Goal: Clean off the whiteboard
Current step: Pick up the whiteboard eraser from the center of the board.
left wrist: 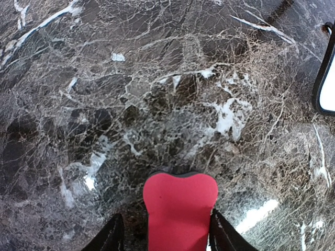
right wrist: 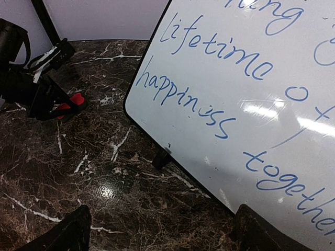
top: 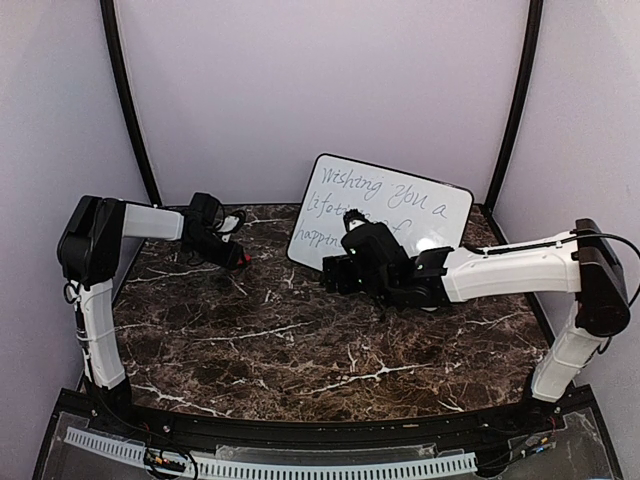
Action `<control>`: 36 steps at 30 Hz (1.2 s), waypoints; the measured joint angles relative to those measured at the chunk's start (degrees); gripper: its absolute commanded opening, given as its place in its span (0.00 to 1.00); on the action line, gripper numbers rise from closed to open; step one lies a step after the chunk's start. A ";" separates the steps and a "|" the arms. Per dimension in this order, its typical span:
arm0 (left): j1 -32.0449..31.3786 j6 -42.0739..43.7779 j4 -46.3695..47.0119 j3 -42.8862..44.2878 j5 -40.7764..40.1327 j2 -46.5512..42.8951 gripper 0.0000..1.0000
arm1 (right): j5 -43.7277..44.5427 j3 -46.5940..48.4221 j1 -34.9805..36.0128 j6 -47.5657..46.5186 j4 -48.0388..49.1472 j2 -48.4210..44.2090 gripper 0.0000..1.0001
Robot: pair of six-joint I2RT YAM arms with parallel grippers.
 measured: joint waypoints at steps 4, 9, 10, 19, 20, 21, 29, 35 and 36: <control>-0.02 -0.02 -0.02 0.13 0.15 0.00 0.54 | 0.00 0.00 0.00 0.02 -0.07 0.28 0.92; 0.00 -0.04 -0.02 0.13 0.20 0.07 0.52 | 0.00 0.00 0.00 0.02 -0.24 0.55 0.92; -0.02 -0.04 0.00 0.13 0.20 0.09 0.51 | 0.00 0.00 0.00 0.02 -0.24 0.55 0.92; 0.00 -0.28 -0.02 0.13 0.22 0.11 0.41 | -0.04 0.00 0.00 0.24 -0.28 0.70 0.92; 0.00 -0.35 -0.02 0.13 0.22 0.11 0.40 | -0.04 0.00 0.00 0.24 -0.28 0.74 0.92; -0.02 -0.39 -0.02 0.13 0.22 0.11 0.38 | -0.04 0.00 0.00 0.26 -0.31 0.83 0.92; -0.02 -0.66 -0.76 0.63 0.59 0.15 0.34 | 0.00 0.00 0.00 0.44 -0.35 0.87 0.92; -0.48 -1.73 -2.64 3.02 0.37 0.22 0.34 | 0.07 0.00 -0.17 0.39 -0.66 0.85 0.92; -0.63 -1.99 -2.89 3.52 0.17 0.22 0.34 | 0.07 0.02 -0.35 0.24 -0.74 0.85 0.92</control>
